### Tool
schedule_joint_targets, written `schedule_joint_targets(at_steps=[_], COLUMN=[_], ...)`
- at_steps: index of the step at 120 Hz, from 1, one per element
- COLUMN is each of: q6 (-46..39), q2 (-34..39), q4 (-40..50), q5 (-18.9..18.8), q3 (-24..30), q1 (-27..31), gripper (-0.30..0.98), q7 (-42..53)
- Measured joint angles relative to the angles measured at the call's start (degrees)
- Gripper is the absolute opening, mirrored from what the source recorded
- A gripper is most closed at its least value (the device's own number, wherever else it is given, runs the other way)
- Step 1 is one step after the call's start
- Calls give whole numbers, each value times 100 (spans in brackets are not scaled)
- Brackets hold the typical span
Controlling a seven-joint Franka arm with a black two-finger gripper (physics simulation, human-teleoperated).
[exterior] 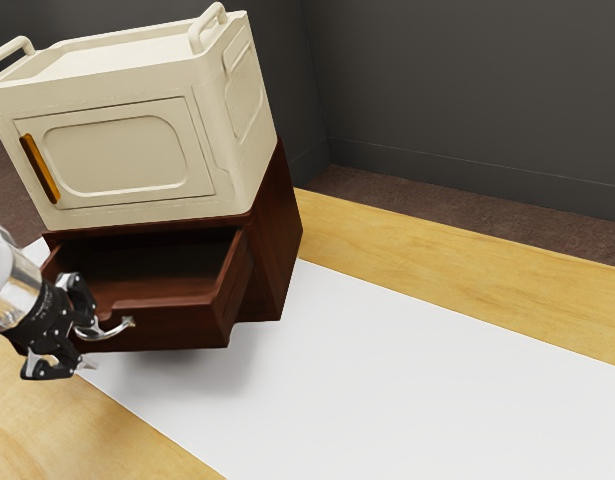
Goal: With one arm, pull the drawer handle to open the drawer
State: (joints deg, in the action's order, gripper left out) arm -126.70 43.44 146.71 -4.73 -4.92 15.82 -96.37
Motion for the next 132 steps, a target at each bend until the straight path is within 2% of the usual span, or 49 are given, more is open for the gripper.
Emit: schedule_joint_targets(at_steps=[57,132], q6=[-1,34], q2=[372,376], q4=[263,29], q5=[-56,-288], q3=[0,-2], q1=[-81,-60], gripper=[17,17], q7=[-11,28])
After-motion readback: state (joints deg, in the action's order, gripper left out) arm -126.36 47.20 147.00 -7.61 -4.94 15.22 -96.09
